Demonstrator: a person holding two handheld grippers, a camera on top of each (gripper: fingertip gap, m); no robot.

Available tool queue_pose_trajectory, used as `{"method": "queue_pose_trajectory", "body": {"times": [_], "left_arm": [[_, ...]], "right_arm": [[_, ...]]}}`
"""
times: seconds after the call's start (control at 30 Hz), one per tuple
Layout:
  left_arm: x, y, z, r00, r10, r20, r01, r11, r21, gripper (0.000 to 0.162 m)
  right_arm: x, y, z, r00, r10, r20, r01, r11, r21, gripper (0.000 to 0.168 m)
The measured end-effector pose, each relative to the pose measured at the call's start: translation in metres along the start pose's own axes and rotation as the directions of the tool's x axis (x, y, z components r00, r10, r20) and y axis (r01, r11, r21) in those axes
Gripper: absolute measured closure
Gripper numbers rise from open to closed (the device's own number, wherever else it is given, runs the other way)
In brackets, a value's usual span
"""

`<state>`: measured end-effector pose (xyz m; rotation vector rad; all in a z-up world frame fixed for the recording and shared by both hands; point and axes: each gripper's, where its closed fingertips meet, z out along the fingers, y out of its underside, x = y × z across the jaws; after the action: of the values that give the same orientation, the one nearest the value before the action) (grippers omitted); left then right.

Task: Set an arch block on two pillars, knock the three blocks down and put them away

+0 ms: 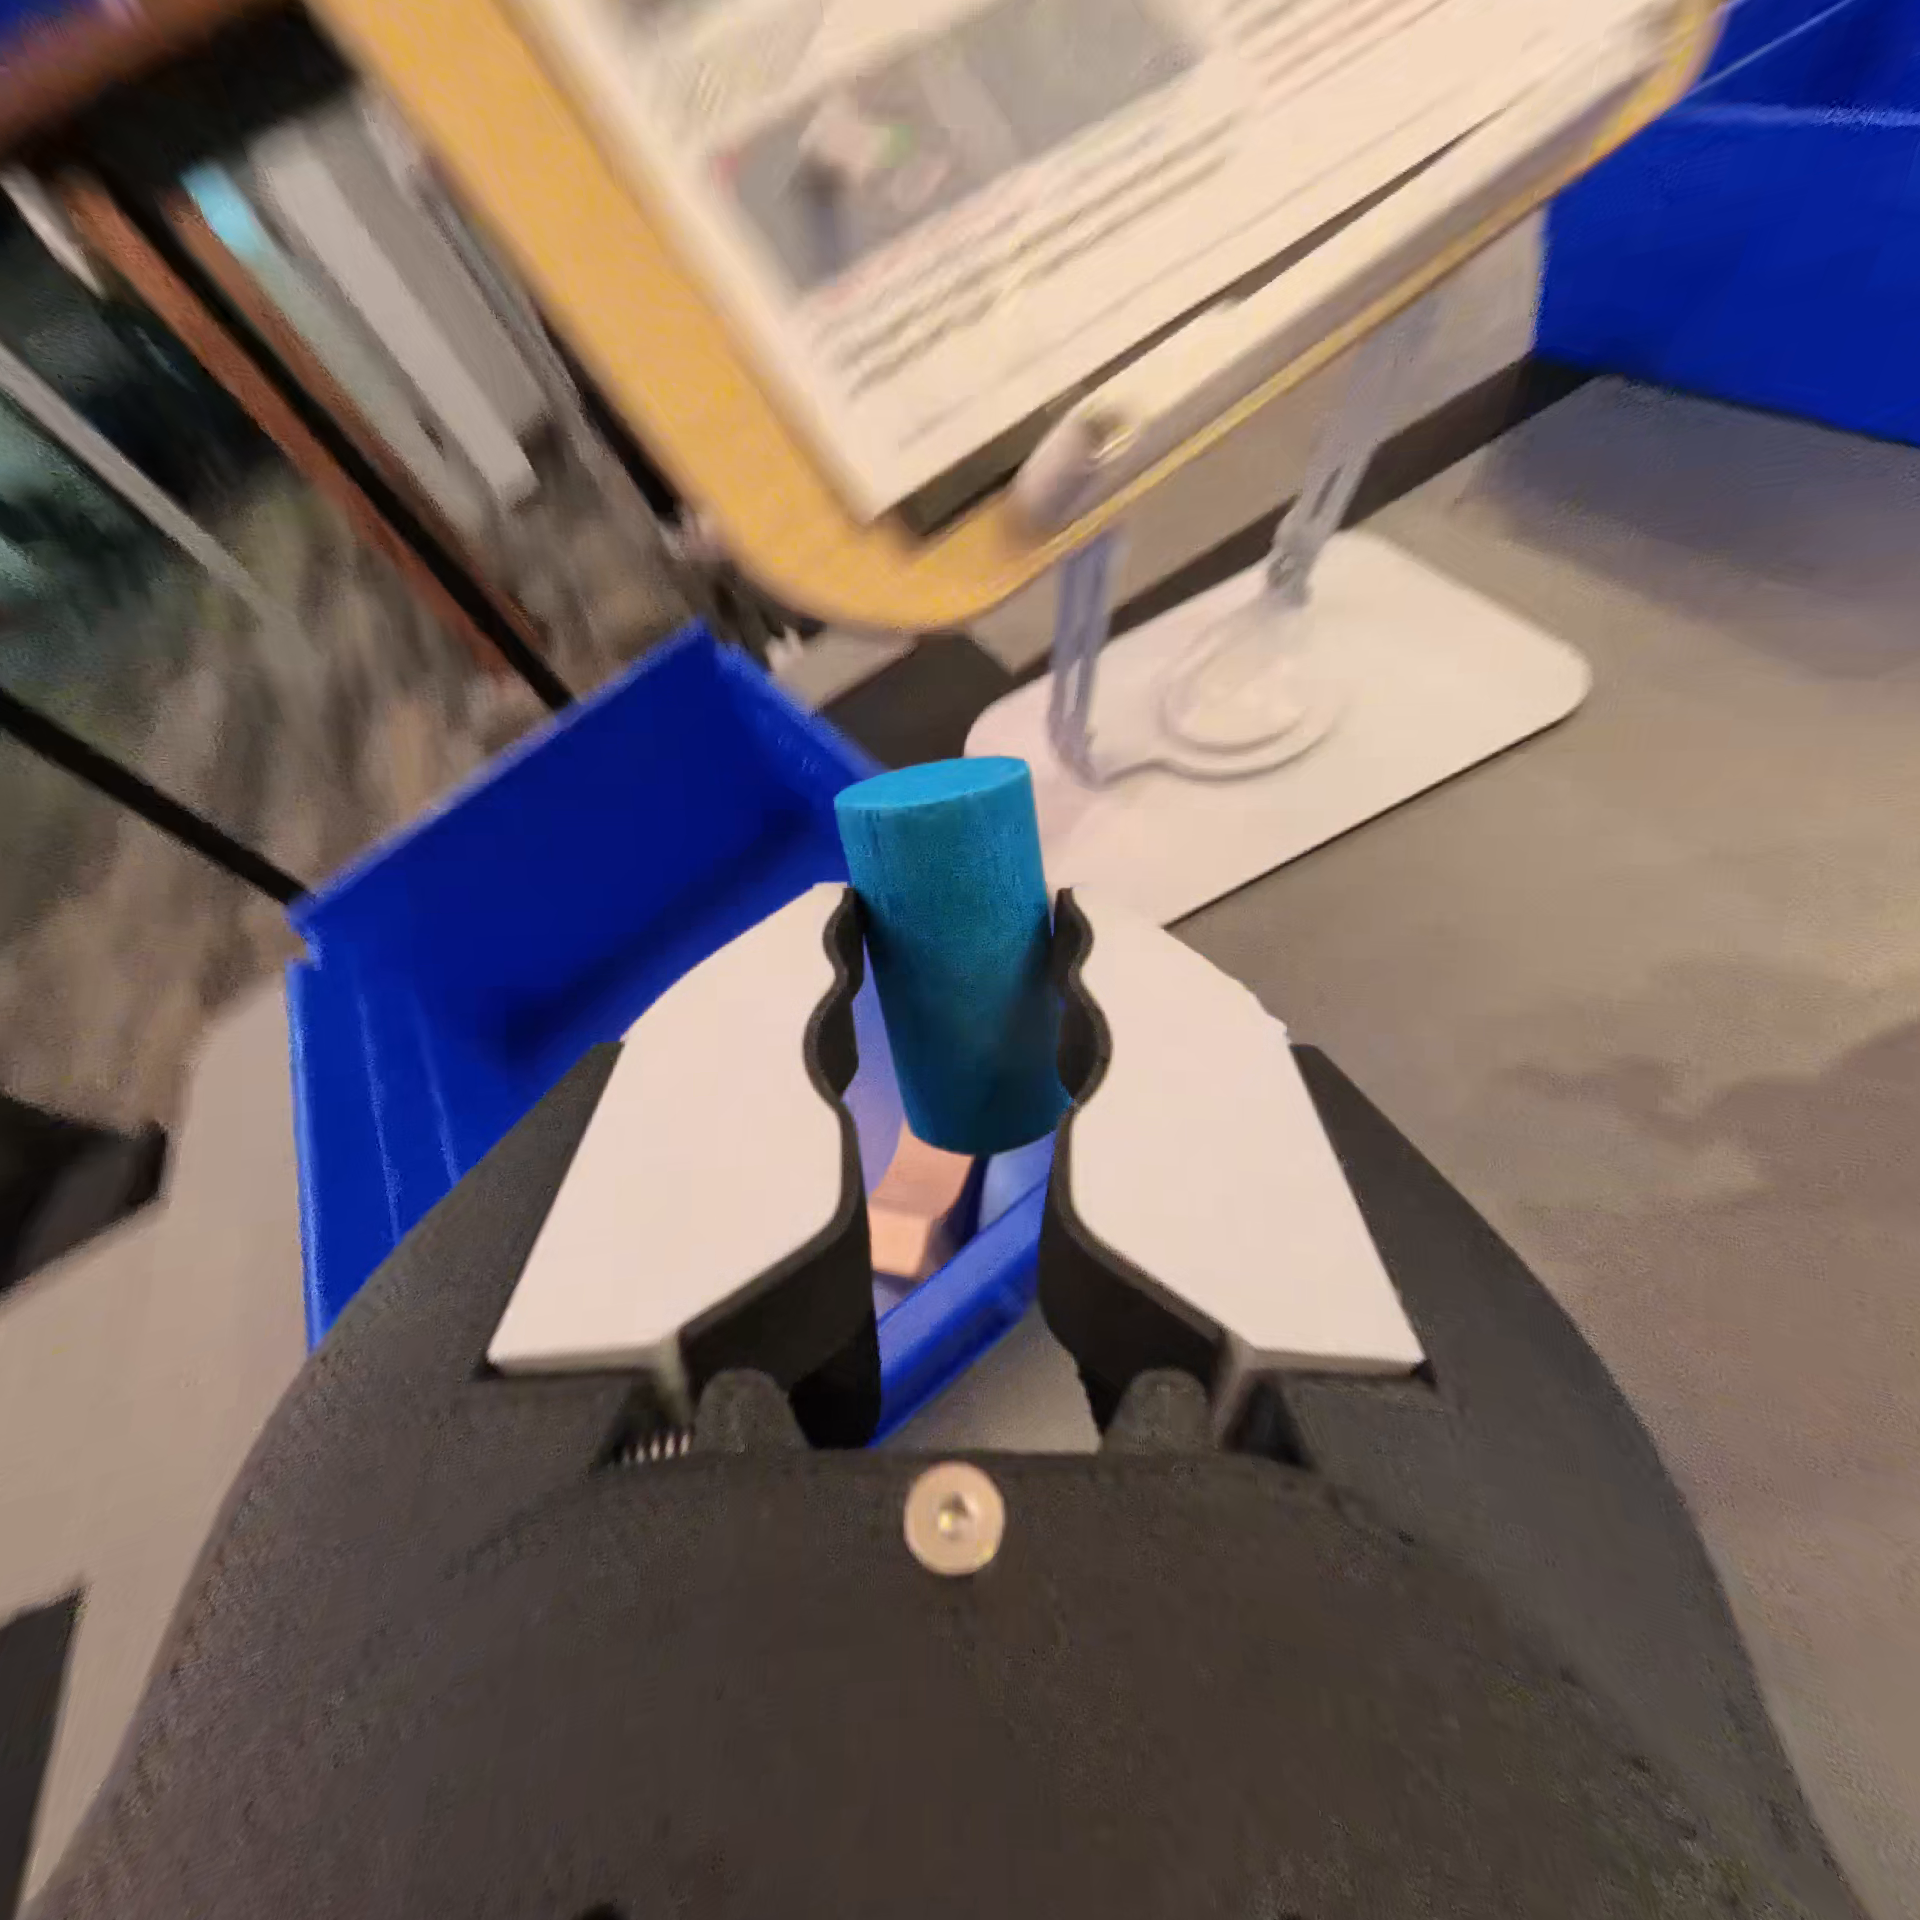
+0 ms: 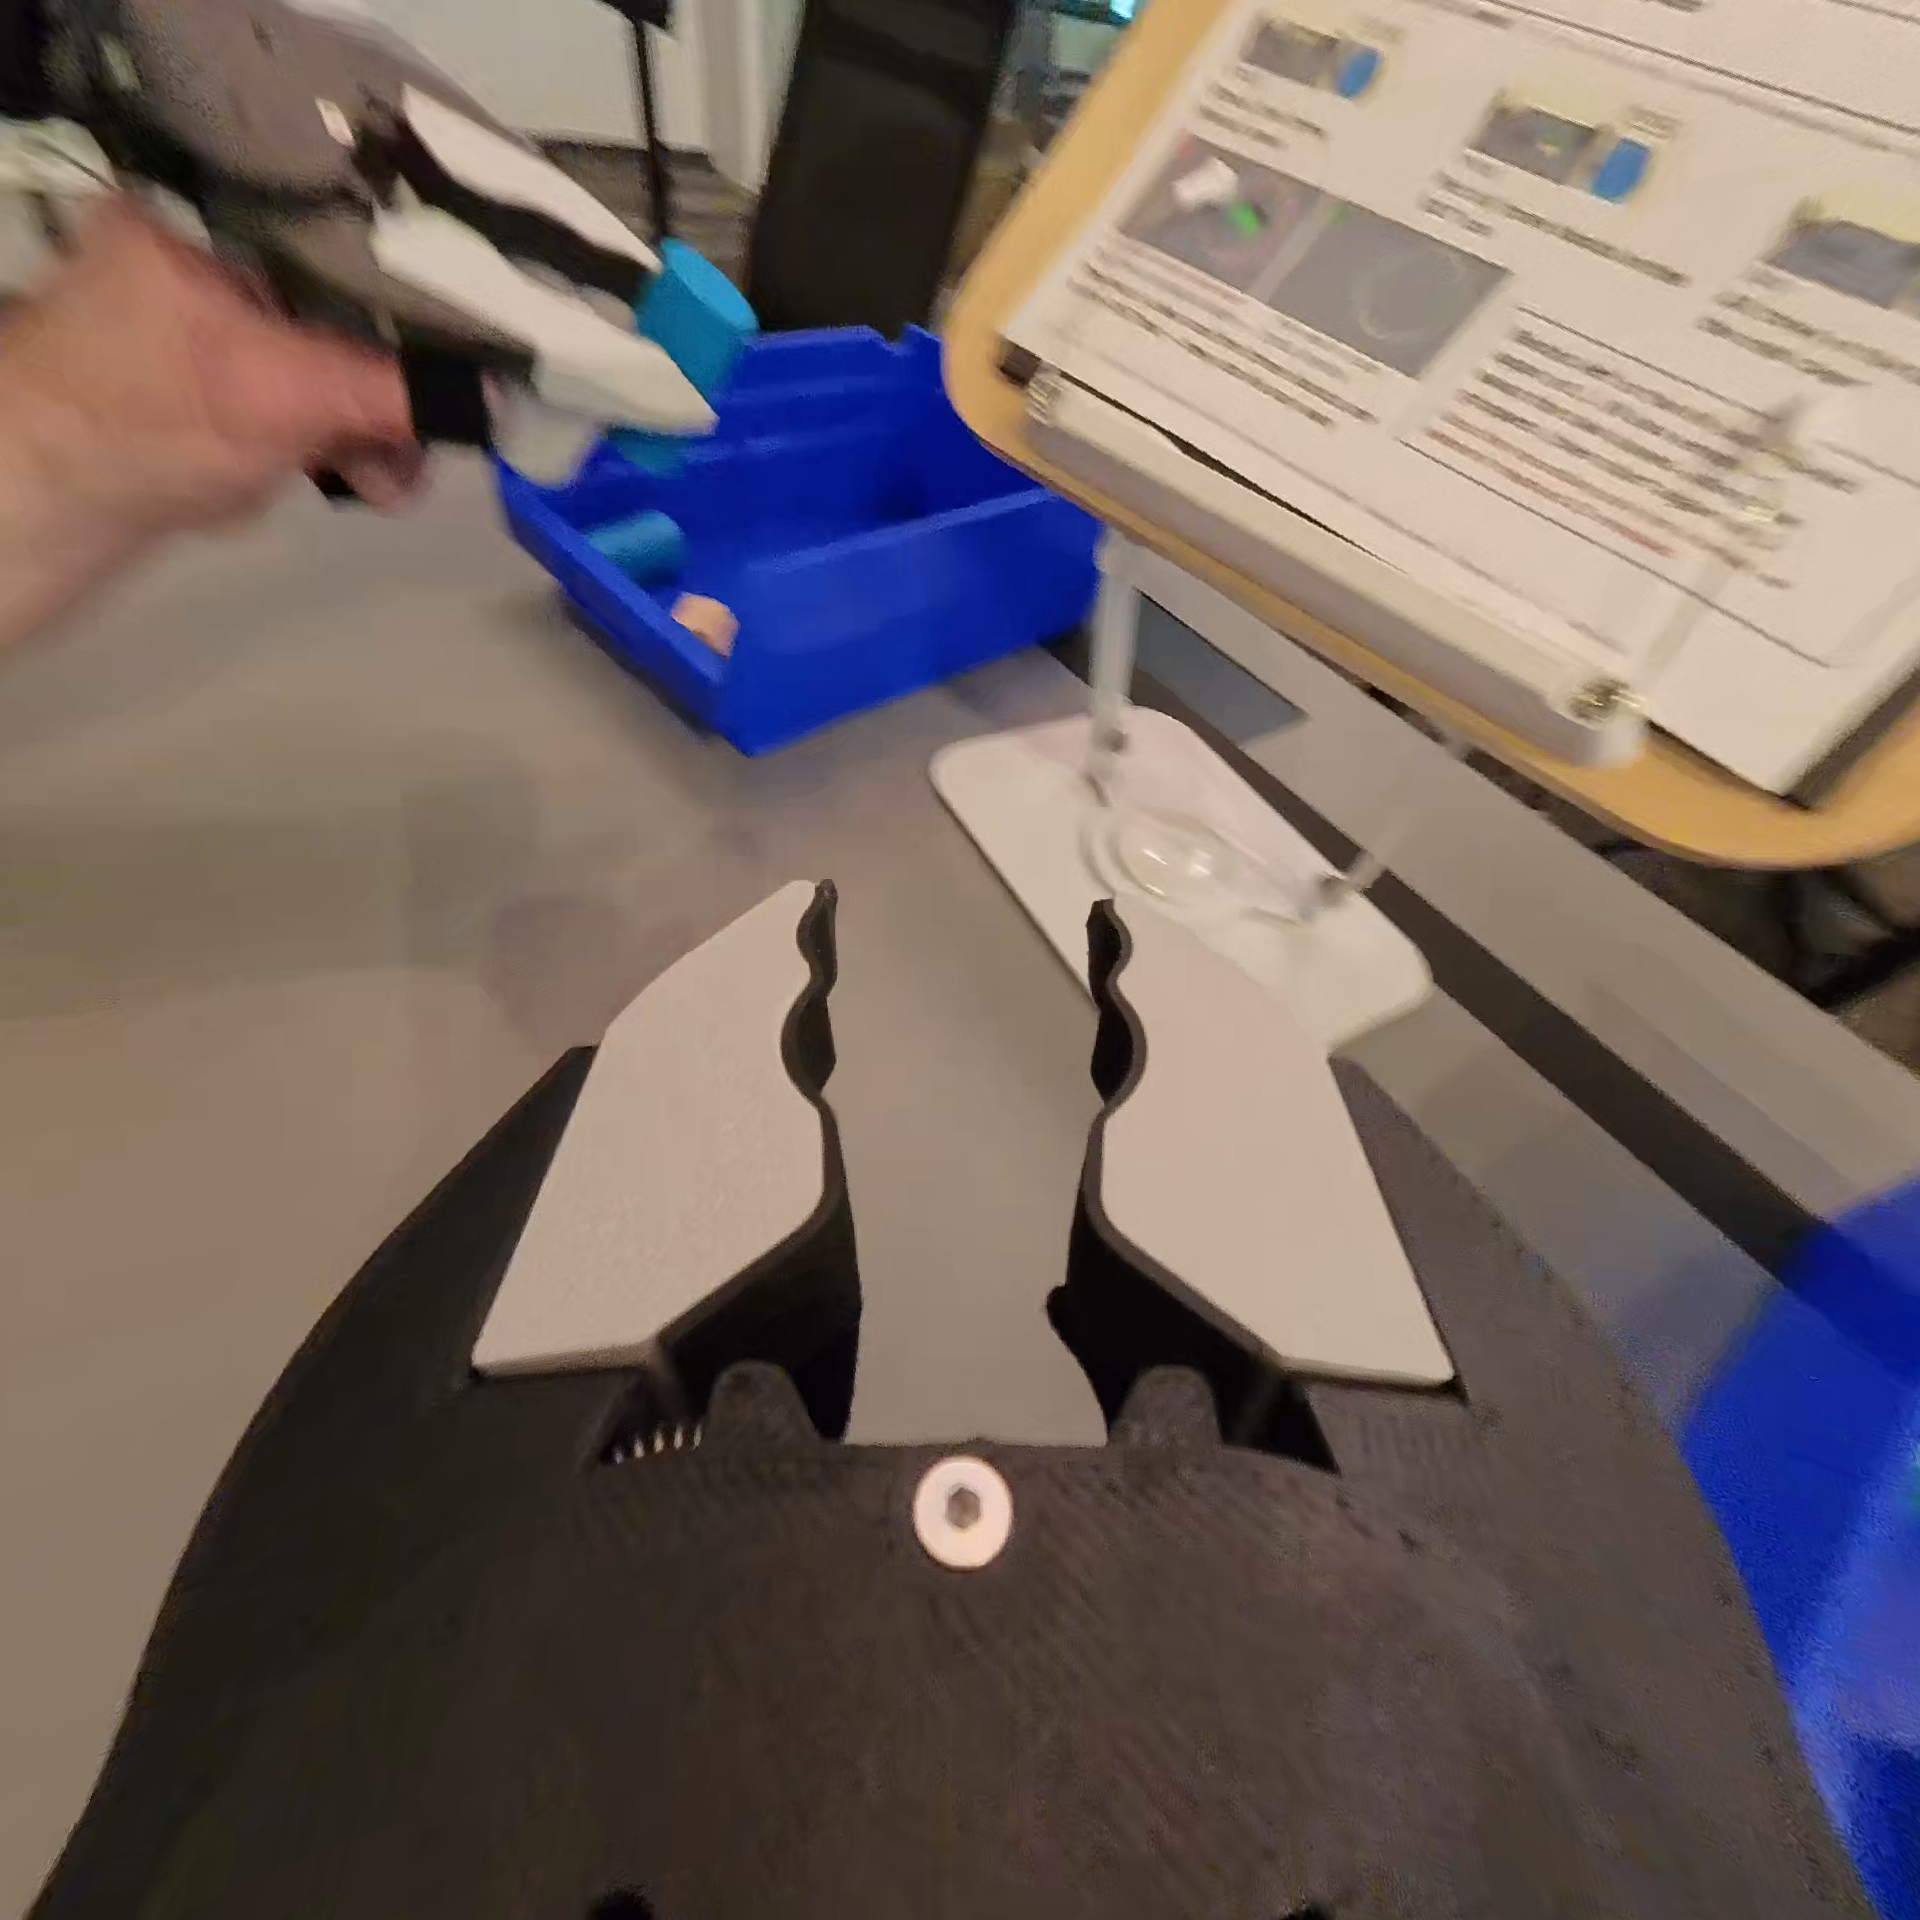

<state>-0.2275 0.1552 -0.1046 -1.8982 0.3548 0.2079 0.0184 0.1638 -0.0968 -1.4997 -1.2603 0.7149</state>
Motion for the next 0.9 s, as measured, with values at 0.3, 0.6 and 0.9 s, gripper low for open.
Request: {"method": "queue_pose_trajectory", "body": {"times": [0.3,0.6,0.9], "left_arm": [[0.176,-0.043,-0.022,0.967,0.252,-0.046,-0.229,0.931,0.283,0.127],[0.215,-0.037,-0.011,0.939,0.29,-0.186,-0.228,0.927,0.297,0.127],[0.198,0.0,0.01,0.95,0.152,-0.273,-0.119,0.984,0.133,0.108]], "right_arm": [[-0.061,-0.012,0.041,0.943,0.179,0.28,-0.175,0.984,-0.038,0.117],[-0.068,0.0,0.036,0.925,0.136,0.355,-0.126,0.991,-0.05,0.133],[0.027,0.081,0.027,0.988,0.121,0.094,-0.088,0.95,-0.3,0.133]]}}
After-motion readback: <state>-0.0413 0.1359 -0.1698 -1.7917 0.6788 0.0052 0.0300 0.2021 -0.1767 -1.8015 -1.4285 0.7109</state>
